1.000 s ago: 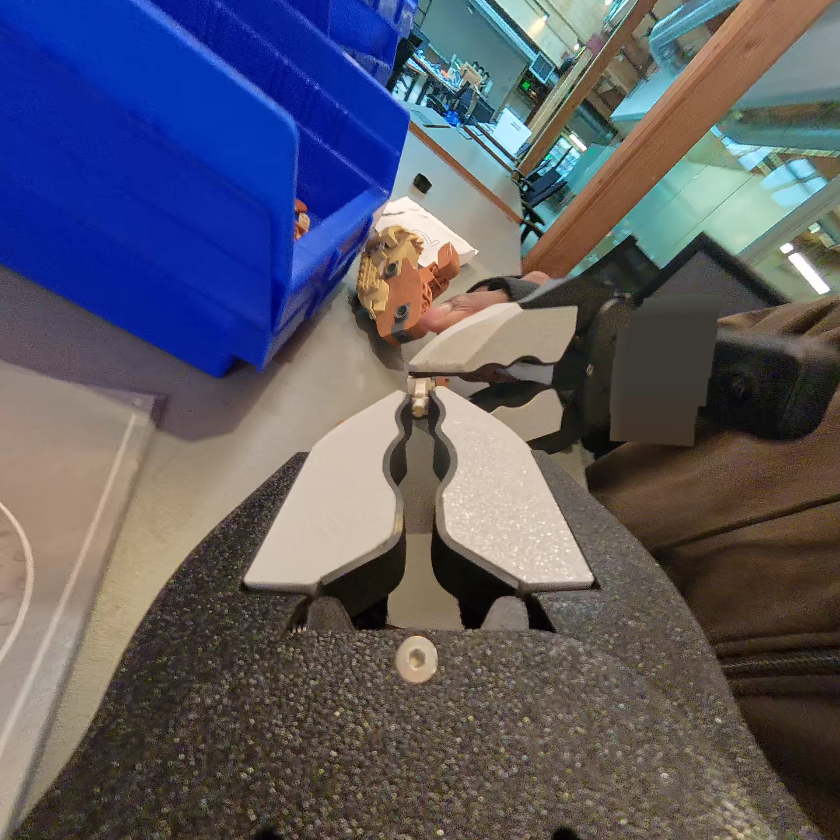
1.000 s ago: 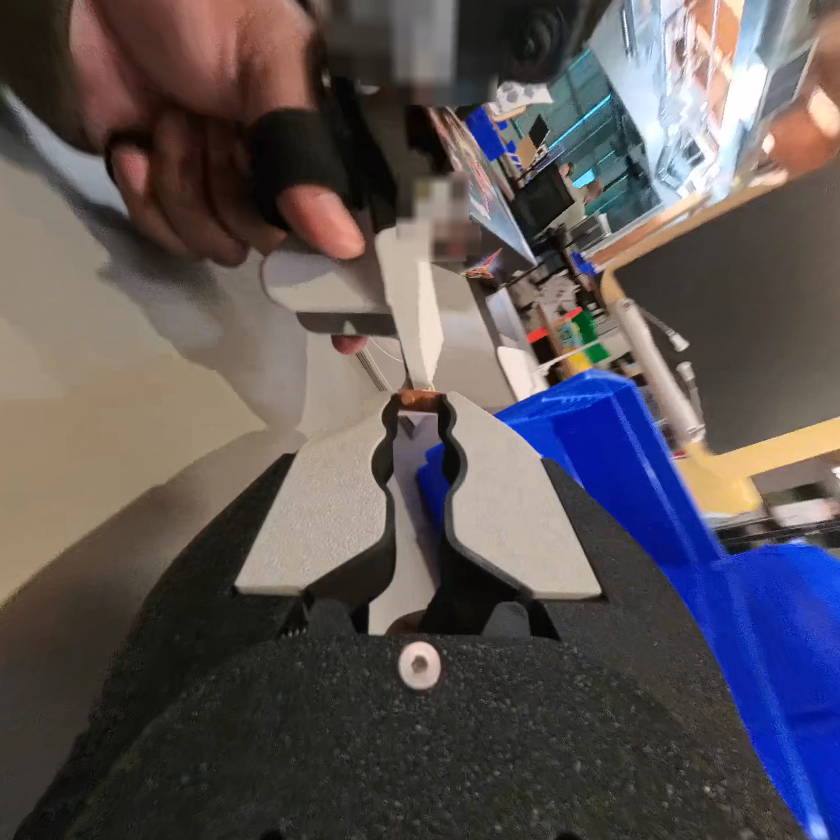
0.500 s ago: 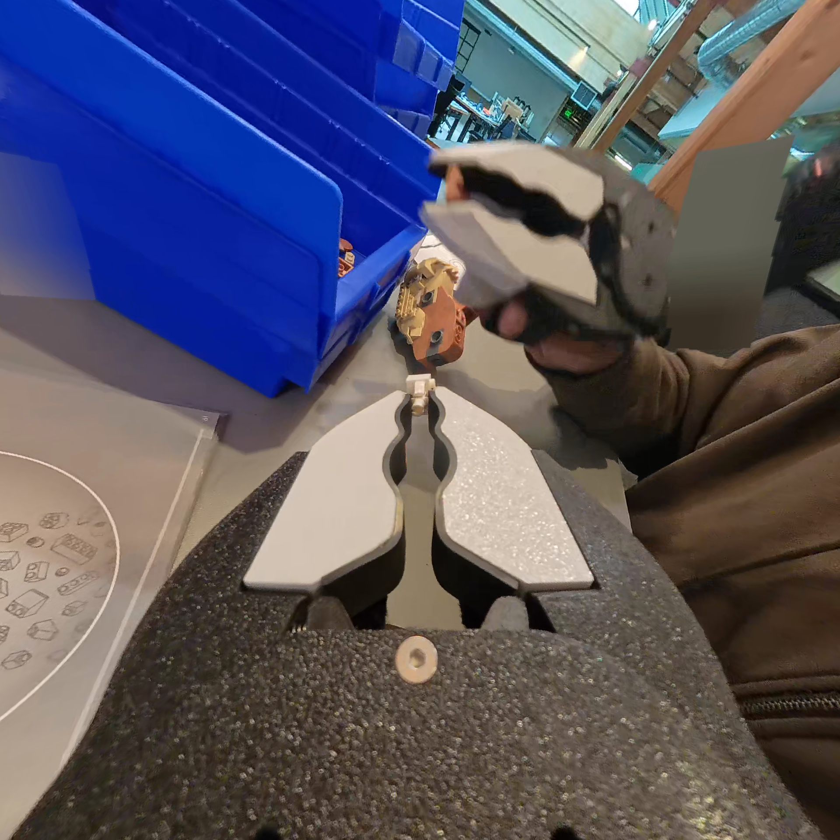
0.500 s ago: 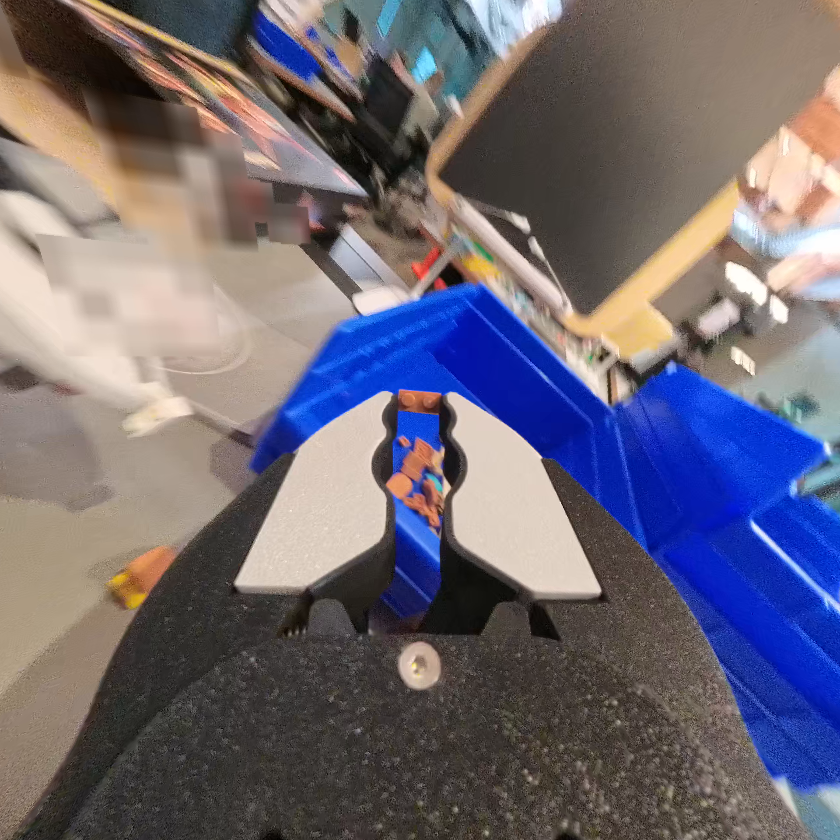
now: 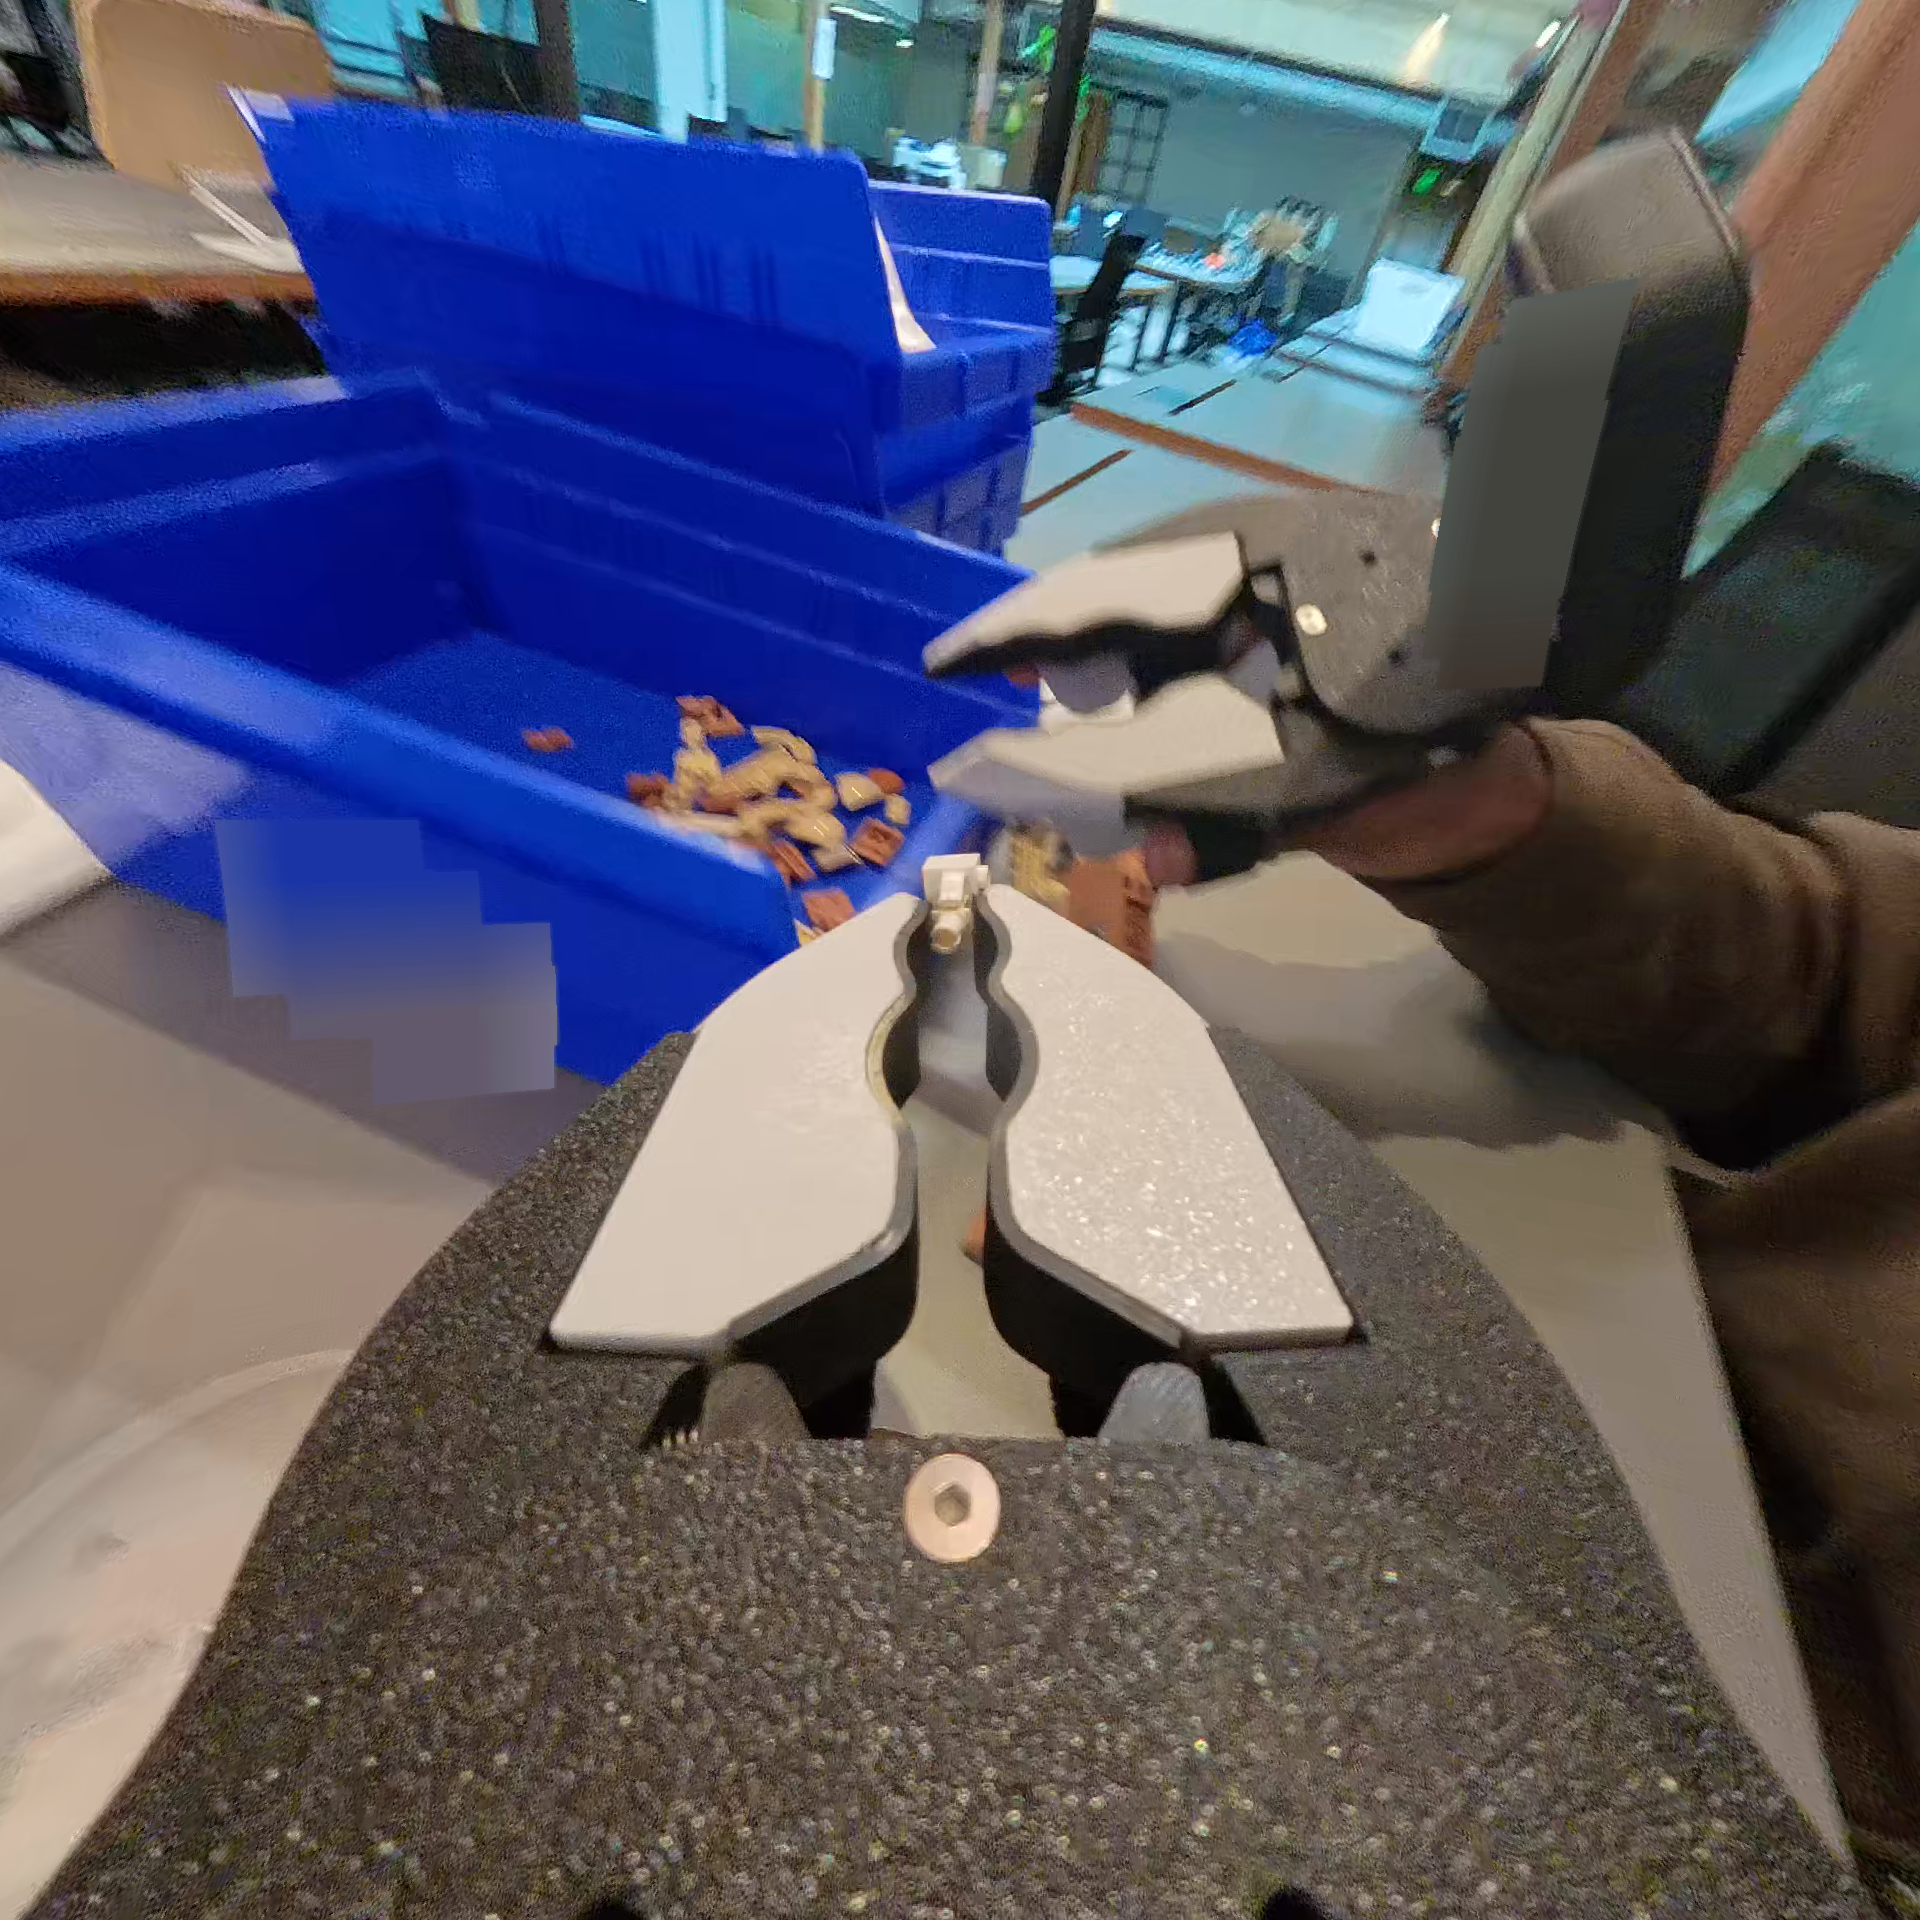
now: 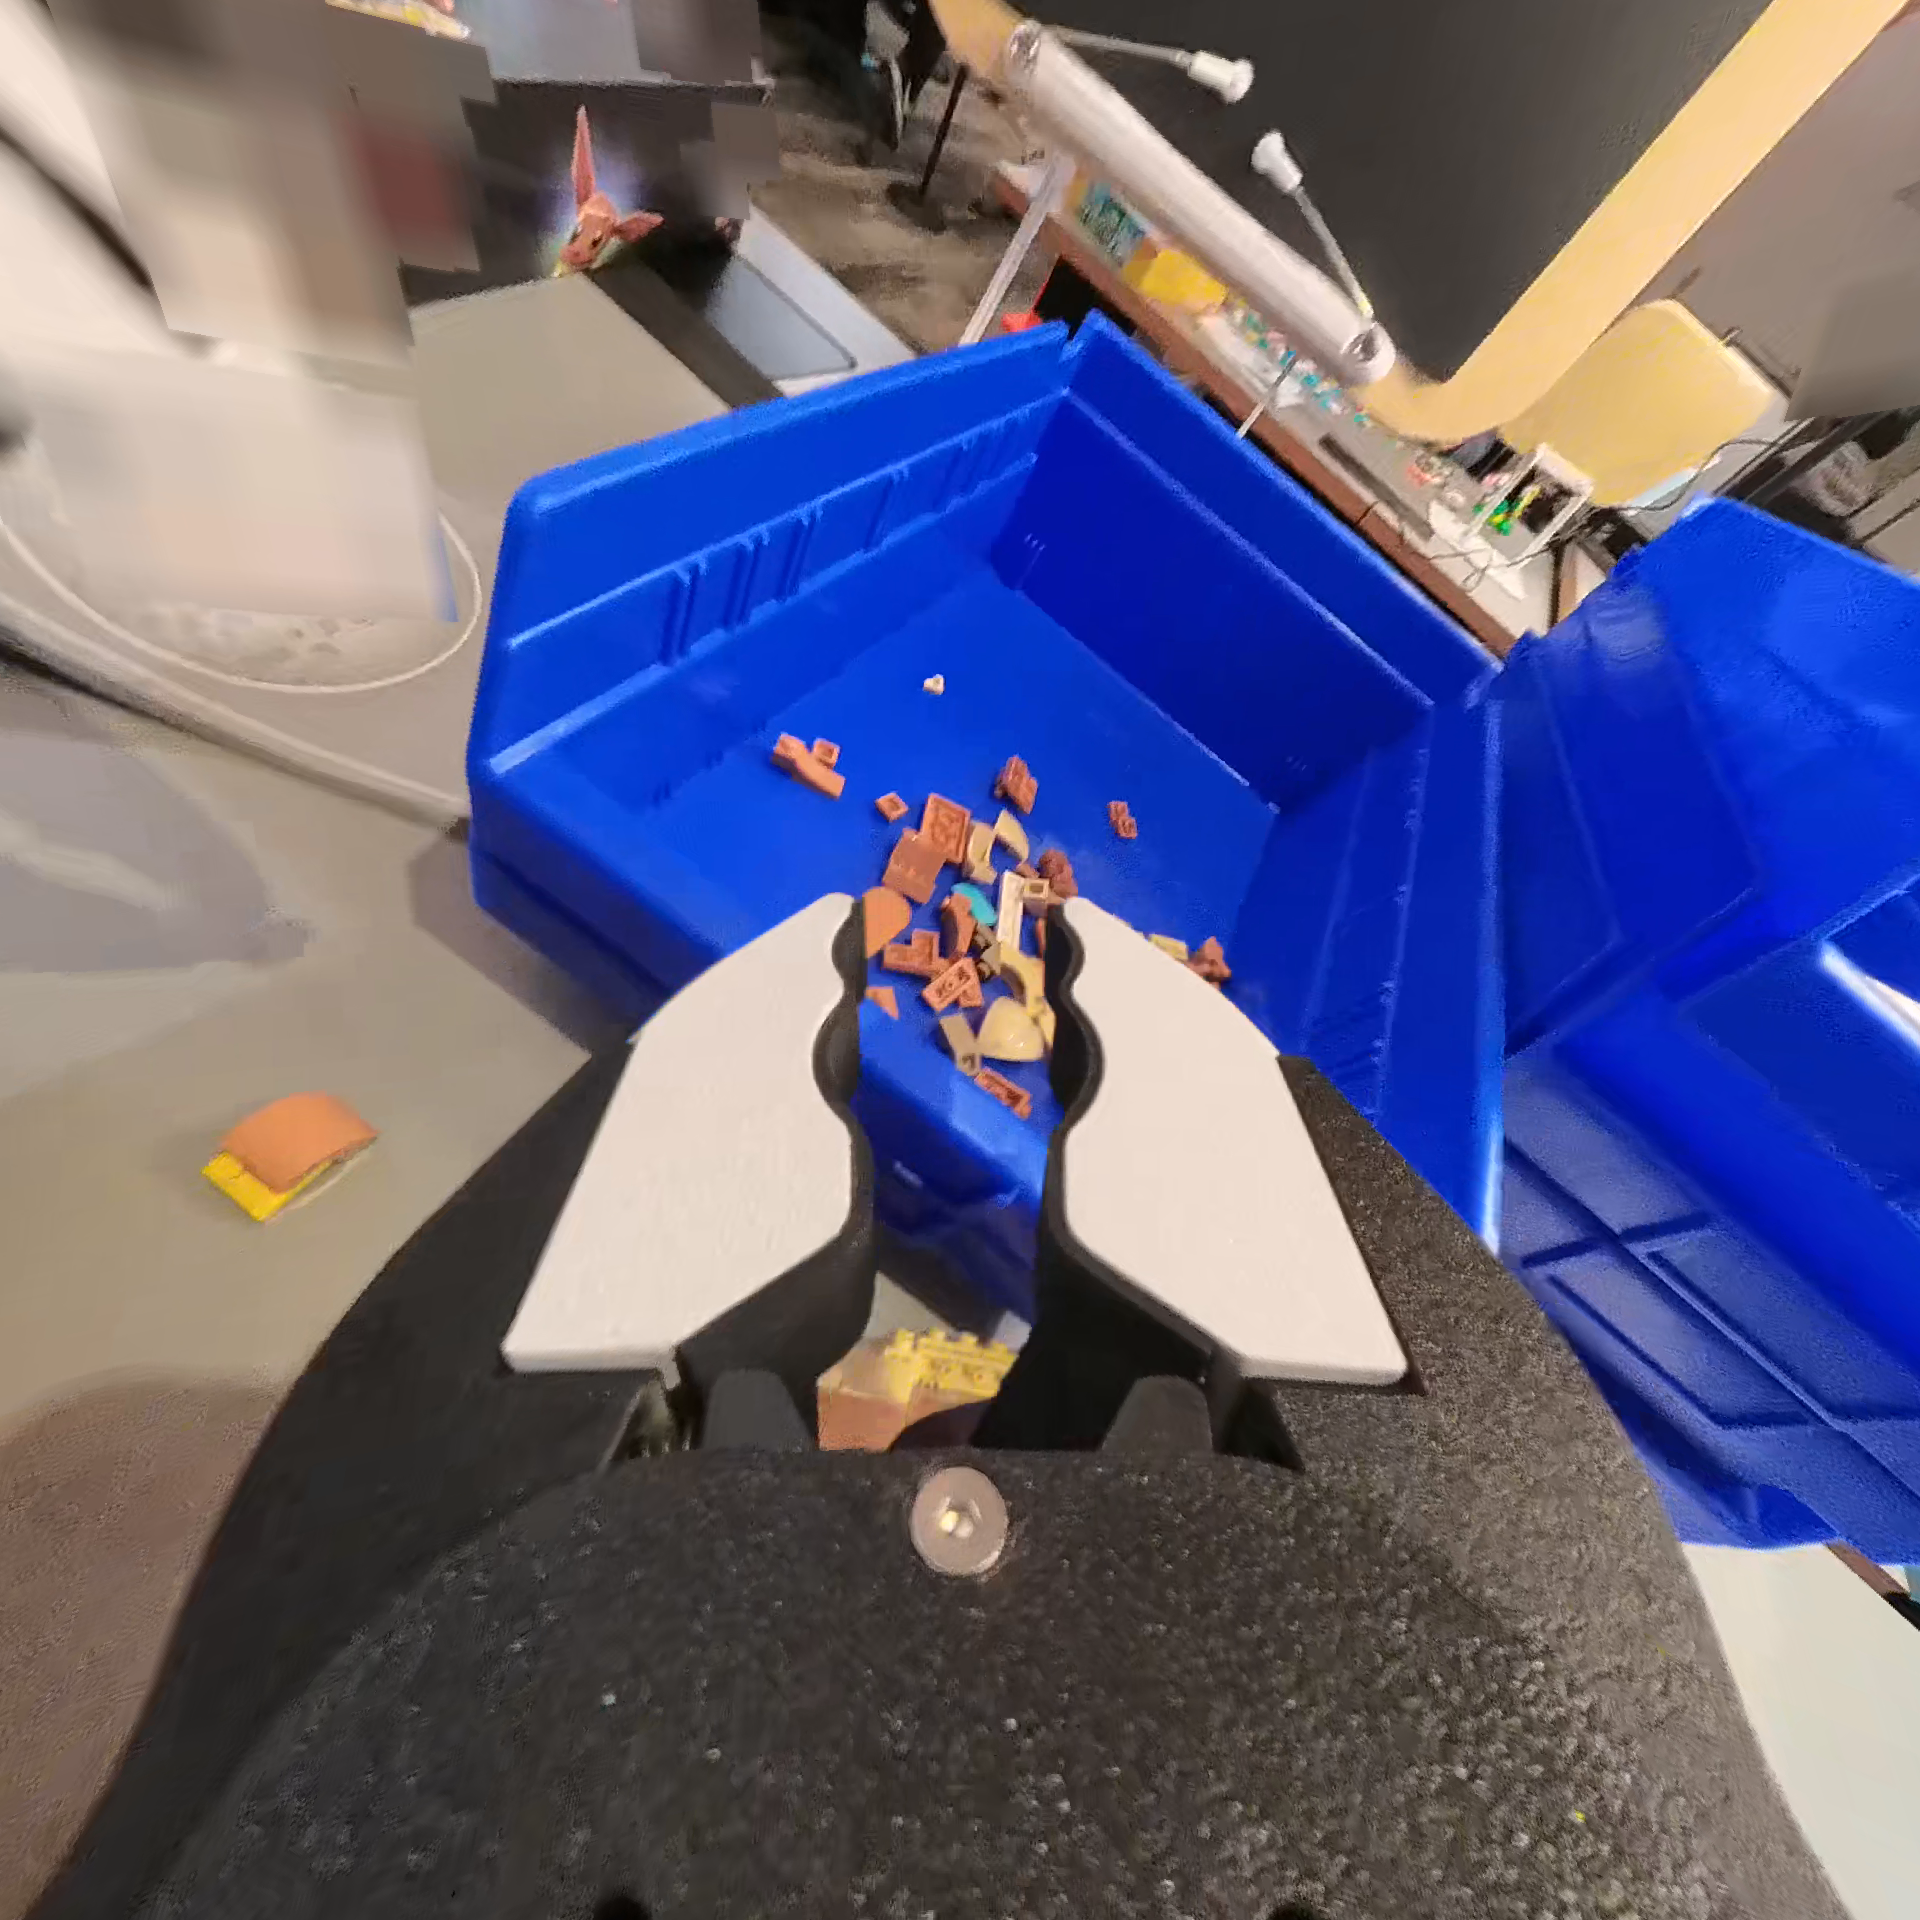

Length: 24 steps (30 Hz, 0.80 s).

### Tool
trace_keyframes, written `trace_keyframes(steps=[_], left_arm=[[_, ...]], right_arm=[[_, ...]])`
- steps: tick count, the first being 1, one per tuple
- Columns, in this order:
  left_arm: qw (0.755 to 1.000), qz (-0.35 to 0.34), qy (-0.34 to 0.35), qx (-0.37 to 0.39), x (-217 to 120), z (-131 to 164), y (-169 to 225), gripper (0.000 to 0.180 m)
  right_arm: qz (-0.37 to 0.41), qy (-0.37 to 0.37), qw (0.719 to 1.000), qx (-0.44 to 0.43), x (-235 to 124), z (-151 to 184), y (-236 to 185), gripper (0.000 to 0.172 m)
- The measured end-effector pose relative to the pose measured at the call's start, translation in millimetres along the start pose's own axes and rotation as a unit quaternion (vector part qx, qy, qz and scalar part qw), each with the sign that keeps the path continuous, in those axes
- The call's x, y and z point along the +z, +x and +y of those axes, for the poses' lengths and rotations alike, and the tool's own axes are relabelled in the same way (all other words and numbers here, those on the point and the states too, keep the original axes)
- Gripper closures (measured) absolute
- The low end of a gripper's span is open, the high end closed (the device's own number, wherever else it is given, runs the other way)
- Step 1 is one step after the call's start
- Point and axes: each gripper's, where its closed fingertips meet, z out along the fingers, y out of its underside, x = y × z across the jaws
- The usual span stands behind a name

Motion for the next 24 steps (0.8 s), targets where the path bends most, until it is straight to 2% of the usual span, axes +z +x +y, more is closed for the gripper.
trace_keyframes(steps=[2,4,8,12,16,20,24], left_arm=[[0.998,-0.039,-0.006,0.04,13,-26,-11,0.173],[0.996,-0.07,-0.019,0.049,28,-44,-27,0.158],[0.996,-0.087,-0.025,0.025,43,-50,-45,0.142],[0.996,-0.083,-0.006,0.022,29,-33,-39,0.141],[0.997,-0.059,-0.006,0.049,3,-2,-19,0.144],[0.995,-0.032,-0.058,0.079,-9,44,-6,0.147],[0.995,-0.029,-0.08,0.044,-12,71,-9,0.149]], right_arm=[[-0.004,-0.008,1.0,-0.008,-2,4,-3,0.139],[-0.006,-0.007,1.0,-0.01,-7,4,-6,0.139],[-0.029,0.001,0.999,-0.013,-19,3,-16,0.141],[-0.136,0.011,0.99,-0.034,-29,4,-62,0.146],[-0.243,-0.04,0.967,-0.06,-31,21,-115,0.146],[-0.265,-0.094,0.958,-0.061,-21,39,-136,0.145],[-0.261,-0.134,0.955,-0.047,-13,49,-147,0.142]])
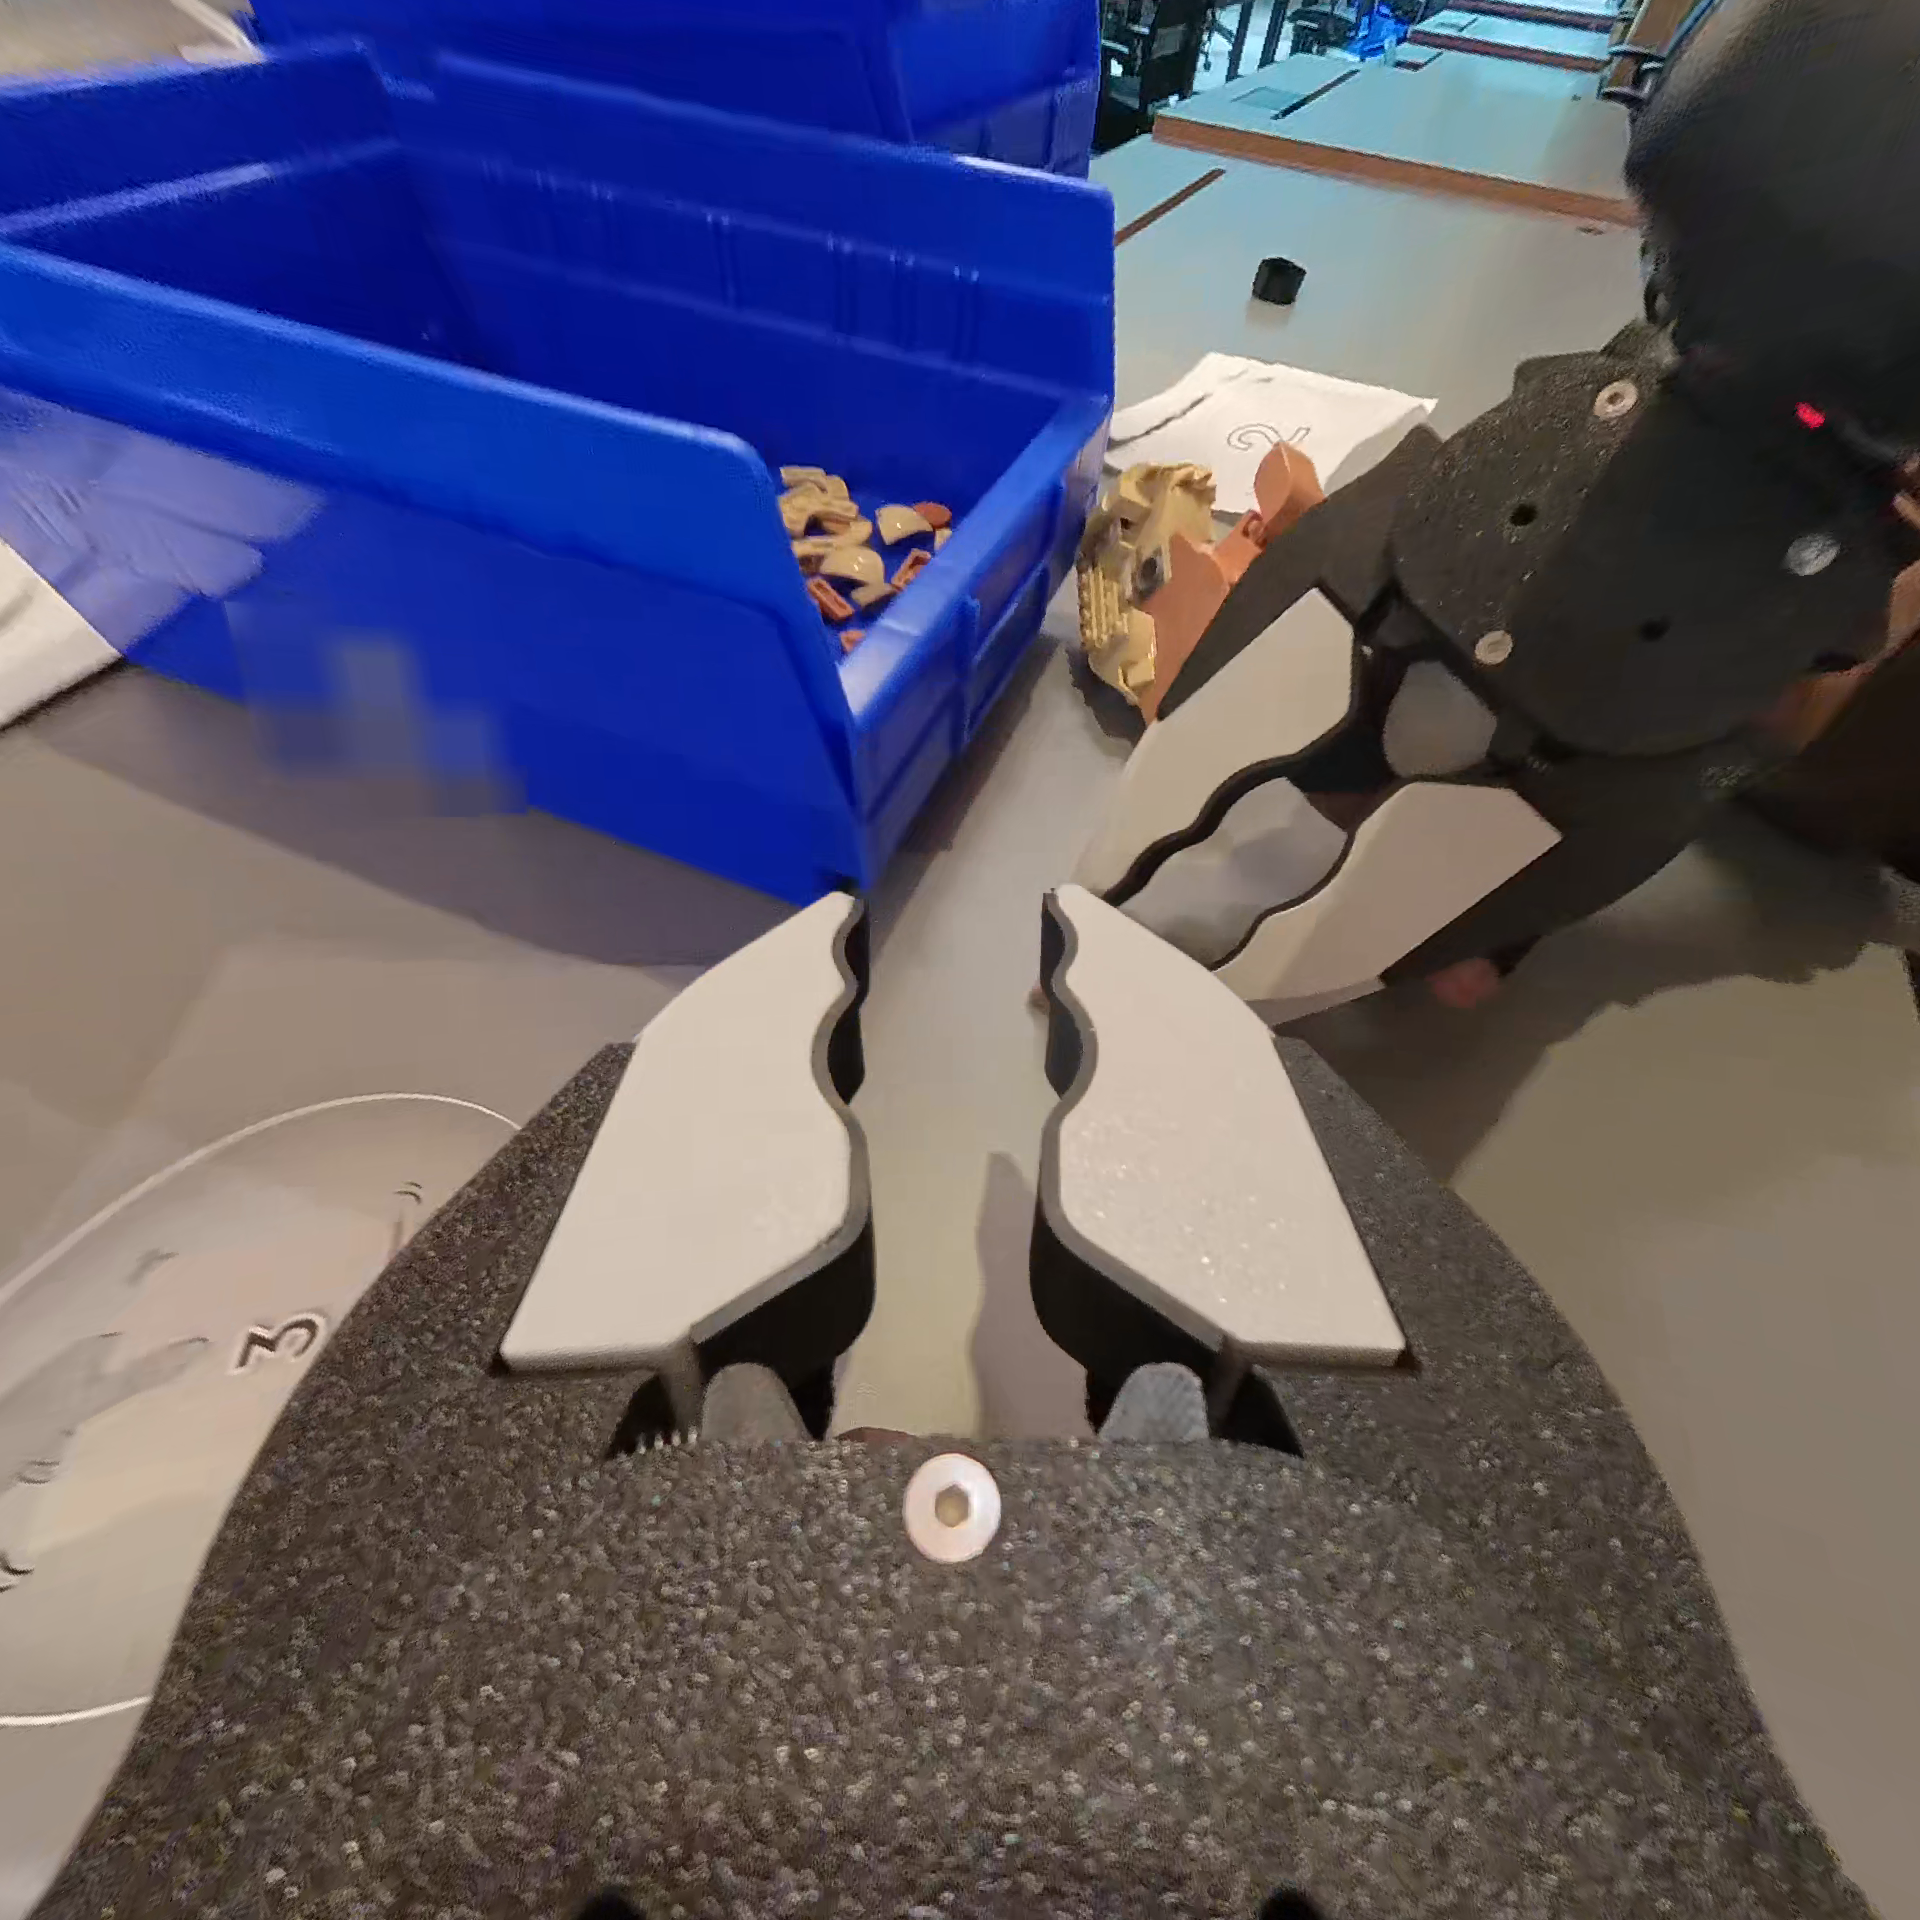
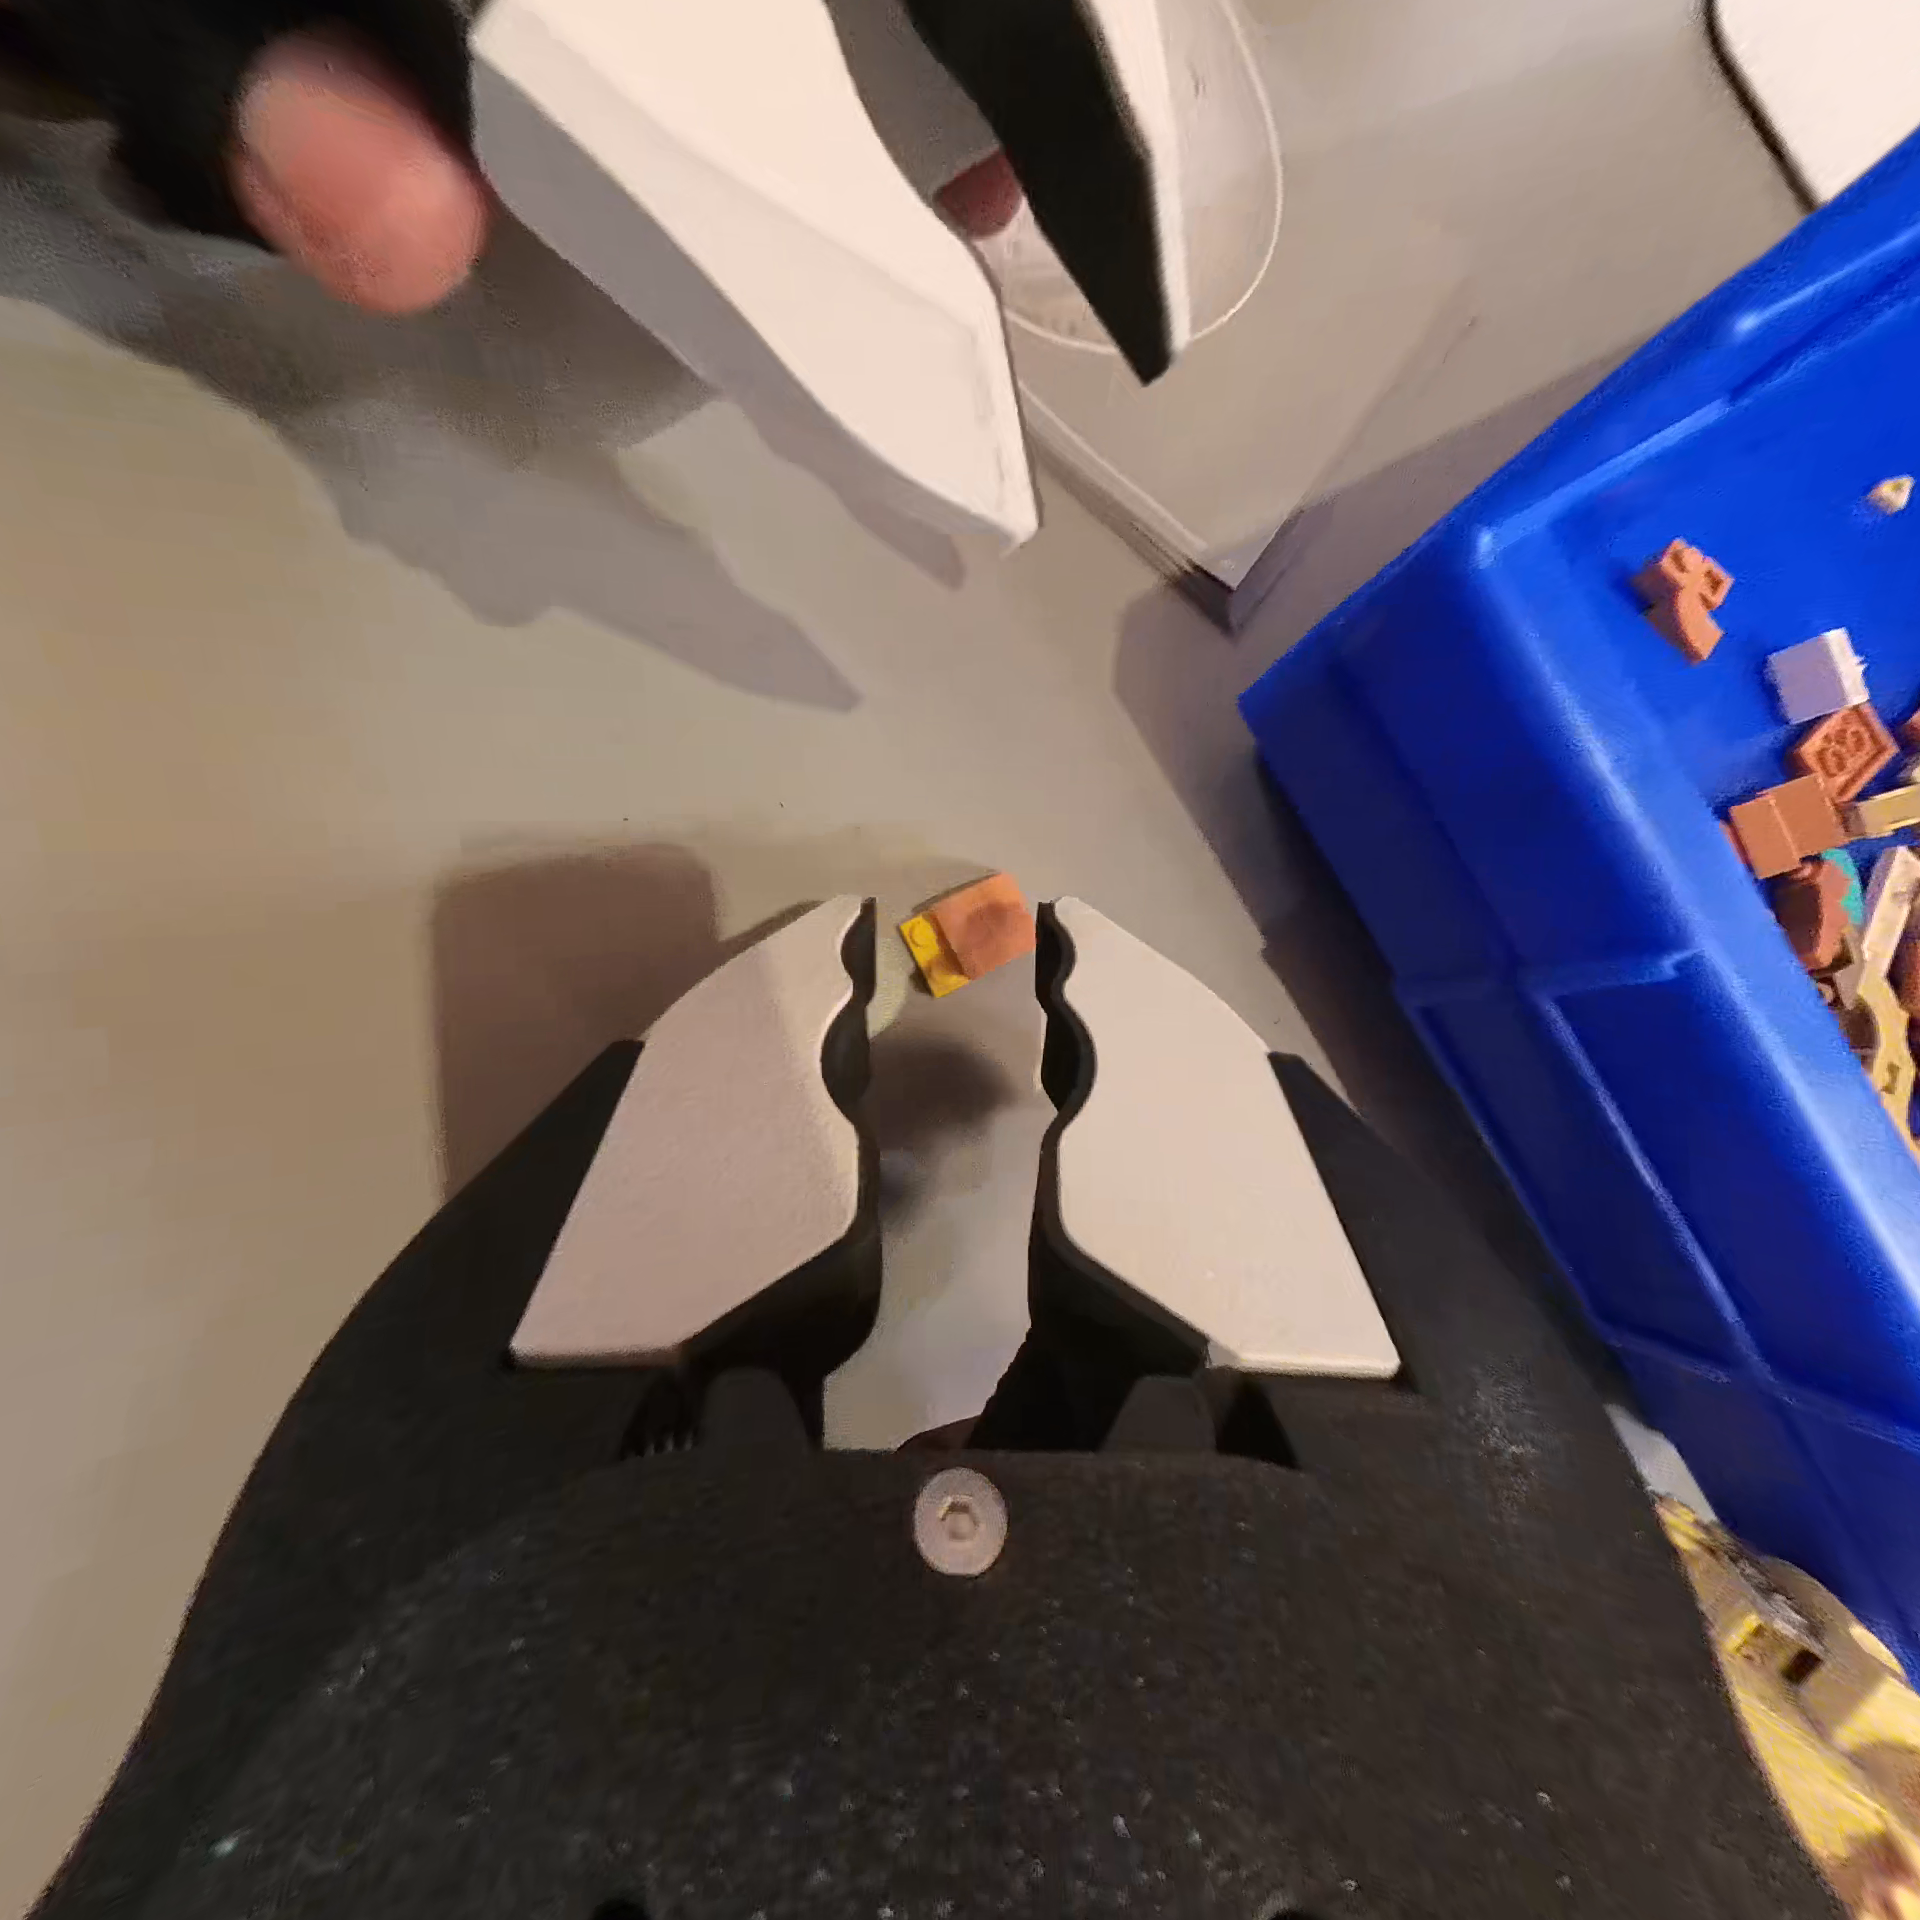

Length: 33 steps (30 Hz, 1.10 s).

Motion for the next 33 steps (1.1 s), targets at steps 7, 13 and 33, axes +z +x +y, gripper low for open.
trace_keyframes(steps=[7,13,33], left_arm=[[1.0,0.016,-0.016,0.013,-4,6,9,0.149],[0.999,0.024,-0.042,-0.017,-3,16,11,0.149],[0.996,-0.035,0.04,-0.076,10,-3,21,0.162]], right_arm=[[-0.001,-0.035,0.999,0.028,13,7,3,0.147],[0.0,0.002,0.998,0.056,9,0,9,0.159],[-0.086,0.333,0.846,0.406,-30,-68,29,0.162]])
